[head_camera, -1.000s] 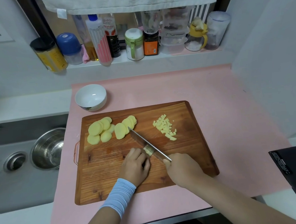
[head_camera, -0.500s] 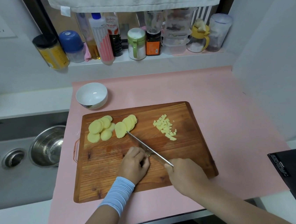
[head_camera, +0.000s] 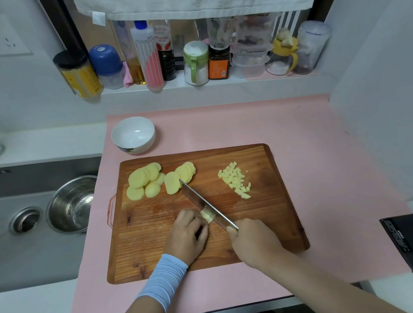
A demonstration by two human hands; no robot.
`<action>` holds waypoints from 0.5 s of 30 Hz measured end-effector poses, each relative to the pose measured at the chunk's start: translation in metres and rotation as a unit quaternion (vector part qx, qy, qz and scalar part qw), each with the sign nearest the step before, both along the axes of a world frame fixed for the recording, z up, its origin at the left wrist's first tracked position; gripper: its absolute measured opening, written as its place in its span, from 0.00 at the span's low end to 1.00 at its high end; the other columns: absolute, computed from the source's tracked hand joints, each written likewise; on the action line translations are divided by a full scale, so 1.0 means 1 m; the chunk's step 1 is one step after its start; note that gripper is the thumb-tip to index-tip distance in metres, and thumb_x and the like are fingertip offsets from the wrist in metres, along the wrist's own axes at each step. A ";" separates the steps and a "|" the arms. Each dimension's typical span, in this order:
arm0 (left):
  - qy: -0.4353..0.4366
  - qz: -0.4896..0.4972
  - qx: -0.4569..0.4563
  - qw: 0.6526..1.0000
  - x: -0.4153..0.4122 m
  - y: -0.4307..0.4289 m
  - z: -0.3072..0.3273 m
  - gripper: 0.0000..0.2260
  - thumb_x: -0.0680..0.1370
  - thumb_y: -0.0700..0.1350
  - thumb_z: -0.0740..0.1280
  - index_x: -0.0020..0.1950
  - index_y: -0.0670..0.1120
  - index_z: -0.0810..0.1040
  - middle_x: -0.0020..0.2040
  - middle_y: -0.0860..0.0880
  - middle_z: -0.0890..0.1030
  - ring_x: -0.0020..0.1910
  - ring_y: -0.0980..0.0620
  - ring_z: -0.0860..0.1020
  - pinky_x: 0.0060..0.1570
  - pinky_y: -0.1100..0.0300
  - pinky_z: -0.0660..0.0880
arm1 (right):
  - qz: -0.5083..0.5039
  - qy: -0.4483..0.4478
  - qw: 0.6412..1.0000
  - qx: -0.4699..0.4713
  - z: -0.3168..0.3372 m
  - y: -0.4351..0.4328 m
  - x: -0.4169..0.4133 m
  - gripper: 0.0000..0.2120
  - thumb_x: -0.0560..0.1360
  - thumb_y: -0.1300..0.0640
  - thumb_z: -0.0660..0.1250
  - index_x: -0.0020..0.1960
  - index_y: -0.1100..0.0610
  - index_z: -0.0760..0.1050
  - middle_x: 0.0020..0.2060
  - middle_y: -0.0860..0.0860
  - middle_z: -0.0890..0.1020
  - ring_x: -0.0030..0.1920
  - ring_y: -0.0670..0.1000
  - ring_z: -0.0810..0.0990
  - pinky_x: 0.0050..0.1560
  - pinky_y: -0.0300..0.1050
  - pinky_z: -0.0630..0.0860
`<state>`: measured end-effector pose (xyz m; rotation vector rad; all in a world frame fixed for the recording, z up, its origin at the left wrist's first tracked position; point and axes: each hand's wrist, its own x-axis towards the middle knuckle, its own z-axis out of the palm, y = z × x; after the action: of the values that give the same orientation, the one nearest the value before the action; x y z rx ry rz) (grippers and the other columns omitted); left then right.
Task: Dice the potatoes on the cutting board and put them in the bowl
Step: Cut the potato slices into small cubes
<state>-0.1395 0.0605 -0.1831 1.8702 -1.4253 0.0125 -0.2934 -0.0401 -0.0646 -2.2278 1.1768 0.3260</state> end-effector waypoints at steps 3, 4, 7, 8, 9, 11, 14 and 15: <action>0.001 -0.007 0.007 1.000 0.002 0.000 0.001 0.04 0.77 0.41 0.69 0.42 0.43 0.80 0.43 0.49 0.78 0.46 0.49 0.76 0.50 0.60 0.74 | 0.010 -0.006 1.000 -0.002 0.002 0.002 -0.001 0.15 0.84 0.46 0.56 0.46 0.50 0.77 0.43 0.49 0.83 0.43 0.52 0.82 0.46 0.49 0.80; 0.004 -0.007 0.007 1.000 0.002 -0.001 0.002 0.04 0.76 0.41 0.69 0.42 0.43 0.80 0.43 0.49 0.78 0.46 0.49 0.76 0.50 0.60 0.74 | 0.012 -0.007 1.000 -0.006 0.003 0.002 -0.001 0.16 0.84 0.46 0.56 0.48 0.51 0.78 0.43 0.49 0.83 0.44 0.52 0.82 0.47 0.49 0.81; 0.011 -0.006 0.005 1.000 0.001 -0.002 0.003 0.04 0.76 0.40 0.69 0.41 0.43 0.80 0.43 0.50 0.78 0.46 0.50 0.76 0.50 0.59 0.74 | 0.019 -0.013 0.999 -0.027 0.004 0.005 -0.004 0.17 0.84 0.45 0.55 0.52 0.50 0.80 0.44 0.48 0.83 0.44 0.52 0.82 0.48 0.51 0.81; 0.013 -0.005 0.005 1.000 0.001 -0.002 0.004 0.04 0.76 0.40 0.69 0.41 0.43 0.80 0.43 0.50 0.78 0.46 0.50 0.76 0.50 0.59 0.74 | 0.021 -0.016 0.999 -0.033 0.005 0.007 -0.005 0.17 0.84 0.44 0.54 0.52 0.50 0.80 0.43 0.48 0.83 0.44 0.52 0.82 0.48 0.52 0.81; 0.015 -0.002 0.005 1.000 0.001 -0.002 0.004 0.04 0.75 0.40 0.69 0.41 0.43 0.80 0.43 0.50 0.78 0.46 0.50 0.76 0.50 0.60 0.75 | 0.022 -0.018 0.999 -0.037 0.005 0.008 -0.007 0.17 0.84 0.44 0.54 0.52 0.49 0.80 0.43 0.48 0.83 0.44 0.52 0.82 0.48 0.52 0.81; 0.018 0.001 0.005 1.000 0.001 -0.002 0.005 0.04 0.75 0.40 0.70 0.40 0.43 0.80 0.43 0.51 0.78 0.45 0.50 0.76 0.50 0.60 0.75 | 0.024 -0.018 0.999 -0.044 0.006 0.012 -0.010 0.17 0.84 0.43 0.54 0.52 0.49 0.80 0.43 0.47 0.83 0.44 0.52 0.82 0.48 0.51 0.81; 0.018 0.003 0.006 1.000 0.001 -0.002 0.005 0.05 0.75 0.40 0.70 0.40 0.43 0.79 0.42 0.51 0.78 0.45 0.51 0.76 0.50 0.61 0.74 | 0.034 -0.017 0.998 -0.049 0.008 0.014 -0.015 0.17 0.84 0.43 0.54 0.53 0.48 0.80 0.43 0.46 0.83 0.43 0.51 0.81 0.48 0.51 0.81; 0.019 0.004 0.006 1.000 0.000 -0.002 0.005 0.05 0.76 0.41 0.69 0.40 0.43 0.79 0.42 0.51 0.78 0.45 0.51 0.76 0.50 0.61 0.74 | 0.034 -0.016 0.998 -0.048 0.009 0.014 -0.016 0.17 0.84 0.43 0.54 0.53 0.48 0.80 0.43 0.46 0.82 0.43 0.50 0.81 0.48 0.51 0.81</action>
<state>-0.1390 0.0586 -0.1786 1.8754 -1.3961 -0.0273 -0.3091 -0.0263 -0.0554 -2.3520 1.1233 0.2659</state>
